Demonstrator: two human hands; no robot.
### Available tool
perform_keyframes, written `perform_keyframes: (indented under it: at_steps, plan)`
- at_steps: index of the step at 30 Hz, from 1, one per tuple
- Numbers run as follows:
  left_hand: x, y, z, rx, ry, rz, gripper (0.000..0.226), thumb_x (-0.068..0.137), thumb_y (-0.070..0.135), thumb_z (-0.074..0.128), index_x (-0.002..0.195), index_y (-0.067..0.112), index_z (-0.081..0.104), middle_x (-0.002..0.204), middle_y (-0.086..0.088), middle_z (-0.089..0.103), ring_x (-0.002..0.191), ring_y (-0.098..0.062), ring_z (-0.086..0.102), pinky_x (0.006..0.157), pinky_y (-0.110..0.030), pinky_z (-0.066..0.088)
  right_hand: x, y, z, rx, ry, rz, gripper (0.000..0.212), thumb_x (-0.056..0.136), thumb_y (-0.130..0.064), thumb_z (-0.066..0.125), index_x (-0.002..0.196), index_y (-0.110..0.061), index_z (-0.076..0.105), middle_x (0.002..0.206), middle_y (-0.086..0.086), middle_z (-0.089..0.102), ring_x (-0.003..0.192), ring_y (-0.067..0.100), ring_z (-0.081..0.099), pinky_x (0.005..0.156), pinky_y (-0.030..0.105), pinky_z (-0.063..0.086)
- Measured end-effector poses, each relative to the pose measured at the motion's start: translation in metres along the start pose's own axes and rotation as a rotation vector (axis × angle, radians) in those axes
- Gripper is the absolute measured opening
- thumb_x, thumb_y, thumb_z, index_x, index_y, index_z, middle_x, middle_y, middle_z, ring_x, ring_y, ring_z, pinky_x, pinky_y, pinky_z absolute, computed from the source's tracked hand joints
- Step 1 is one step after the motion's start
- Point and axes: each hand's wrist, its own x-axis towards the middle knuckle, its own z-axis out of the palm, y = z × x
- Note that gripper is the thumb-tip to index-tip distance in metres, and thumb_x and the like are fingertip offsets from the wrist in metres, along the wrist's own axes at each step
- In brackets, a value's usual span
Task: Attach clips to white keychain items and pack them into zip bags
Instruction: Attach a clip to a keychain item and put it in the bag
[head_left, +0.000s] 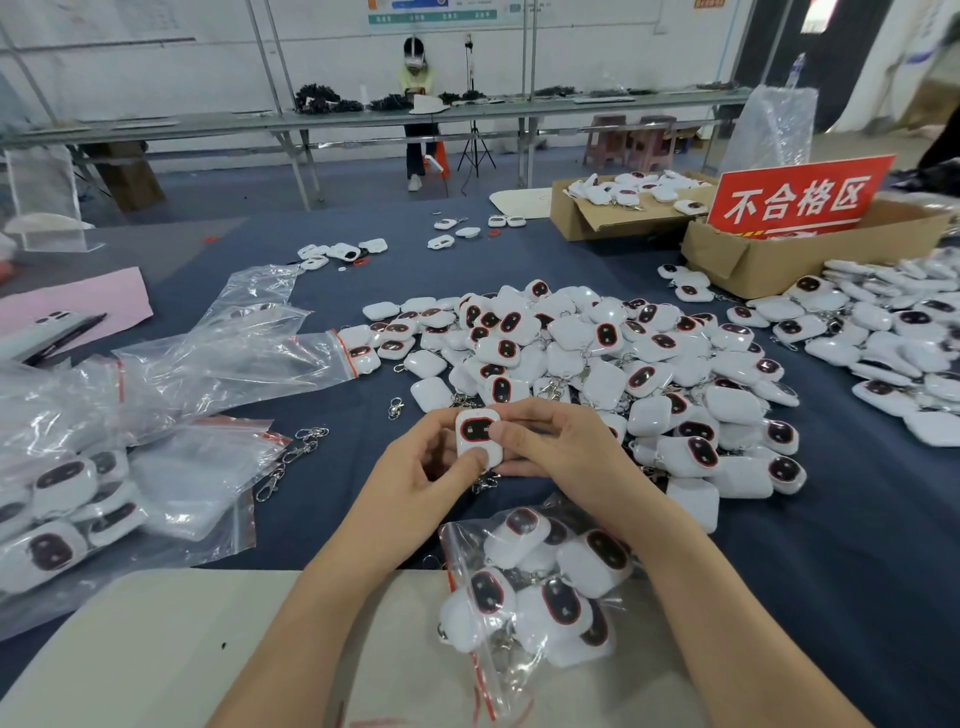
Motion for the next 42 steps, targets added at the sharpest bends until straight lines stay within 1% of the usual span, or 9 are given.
perform_keyframes:
  at_steps: [5, 12, 17, 20, 22, 26, 31, 38, 42]
  plan:
    - [0.0017, -0.0028, -0.0028, 0.018, 0.013, 0.003, 0.023, 0.095, 0.017, 0.07, 0.112, 0.032, 0.067, 0.086, 0.01, 0.071, 0.079, -0.006, 0.064, 0.077, -0.017, 0.052, 0.0004, 0.0006, 0.0002, -0.001, -0.024, 0.001, 0.015, 0.091, -0.011, 0.071, 0.098, -0.023, 0.075, 0.094, 0.005, 0.077, 0.086, 0.02, 0.076, 0.072, 0.022, 0.06]
    - [0.0031, -0.0057, 0.0001, 0.006, 0.046, 0.007, 0.025, 0.094, 0.018, 0.07, 0.115, 0.033, 0.068, 0.092, 0.0, 0.073, 0.085, -0.016, 0.067, 0.079, -0.022, 0.055, 0.002, 0.0021, -0.0005, 0.014, -0.009, -0.012, 0.014, 0.093, -0.012, 0.069, 0.101, -0.022, 0.075, 0.096, 0.007, 0.077, 0.088, 0.02, 0.076, 0.073, 0.022, 0.06]
    - [0.0027, -0.0037, -0.0009, -0.012, 0.034, 0.035, 0.026, 0.101, 0.02, 0.061, 0.123, 0.032, 0.068, 0.104, 0.008, 0.076, 0.099, -0.011, 0.071, 0.087, -0.02, 0.054, 0.0021, 0.0033, -0.0006, 0.024, 0.005, -0.023, 0.014, 0.095, -0.015, 0.067, 0.105, -0.024, 0.073, 0.097, 0.004, 0.078, 0.091, 0.018, 0.075, 0.072, 0.022, 0.06]
    - [0.0022, -0.0027, -0.0022, -0.048, 0.029, 0.057, 0.028, 0.105, 0.016, 0.051, 0.126, 0.028, 0.067, 0.103, 0.012, 0.076, 0.092, -0.008, 0.071, 0.084, -0.018, 0.053, 0.0027, 0.0048, -0.0009, 0.019, 0.038, -0.03, 0.019, 0.097, -0.015, 0.064, 0.115, -0.02, 0.068, 0.098, 0.004, 0.077, 0.091, 0.019, 0.075, 0.073, 0.025, 0.06]
    - [0.0026, -0.0039, -0.0022, -0.017, 0.037, 0.061, 0.028, 0.104, 0.02, 0.054, 0.127, 0.033, 0.065, 0.101, 0.009, 0.075, 0.091, -0.011, 0.07, 0.085, -0.02, 0.055, 0.0028, 0.0057, -0.0005, 0.003, 0.034, -0.03, 0.015, 0.098, -0.014, 0.063, 0.111, -0.019, 0.069, 0.098, 0.005, 0.077, 0.09, 0.02, 0.076, 0.073, 0.026, 0.06]
    - [0.0016, -0.0059, 0.0031, 0.017, 0.037, 0.003, 0.031, 0.092, 0.047, 0.061, 0.122, 0.042, 0.064, 0.1, 0.014, 0.072, 0.094, -0.005, 0.068, 0.083, -0.016, 0.052, 0.0, 0.0032, 0.0015, -0.166, -0.047, -0.048, 0.027, 0.101, -0.012, 0.057, 0.104, -0.033, 0.074, 0.099, -0.005, 0.078, 0.096, 0.014, 0.074, 0.079, 0.024, 0.059]
    - [0.0038, -0.0077, 0.003, -0.008, 0.106, 0.0, 0.032, 0.086, 0.054, 0.062, 0.112, 0.036, 0.068, 0.099, 0.012, 0.074, 0.092, -0.009, 0.069, 0.081, -0.016, 0.052, -0.0031, -0.0018, -0.0018, -0.232, -0.098, -0.041, 0.038, 0.101, -0.016, 0.052, 0.106, -0.047, 0.074, 0.105, -0.003, 0.076, 0.104, 0.019, 0.07, 0.097, 0.034, 0.055]
    - [0.0049, -0.0093, 0.0017, -0.007, 0.165, 0.03, 0.015, 0.096, 0.034, 0.065, 0.111, 0.038, 0.068, 0.096, 0.001, 0.072, 0.086, -0.016, 0.067, 0.076, -0.023, 0.053, -0.0035, -0.001, -0.0035, -0.095, -0.165, -0.023, 0.039, 0.098, -0.013, 0.063, 0.124, -0.042, 0.062, 0.098, 0.003, 0.077, 0.095, 0.021, 0.075, 0.085, 0.025, 0.059]
    - [0.002, -0.0074, 0.001, 0.034, 0.046, 0.05, 0.033, 0.097, 0.039, 0.064, 0.129, 0.047, 0.059, 0.103, 0.01, 0.071, 0.091, -0.008, 0.067, 0.077, -0.015, 0.051, -0.0033, -0.001, -0.0039, -0.062, -0.142, -0.049, 0.037, 0.094, -0.009, 0.067, 0.118, -0.037, 0.066, 0.098, 0.007, 0.078, 0.091, 0.024, 0.076, 0.081, 0.025, 0.06]
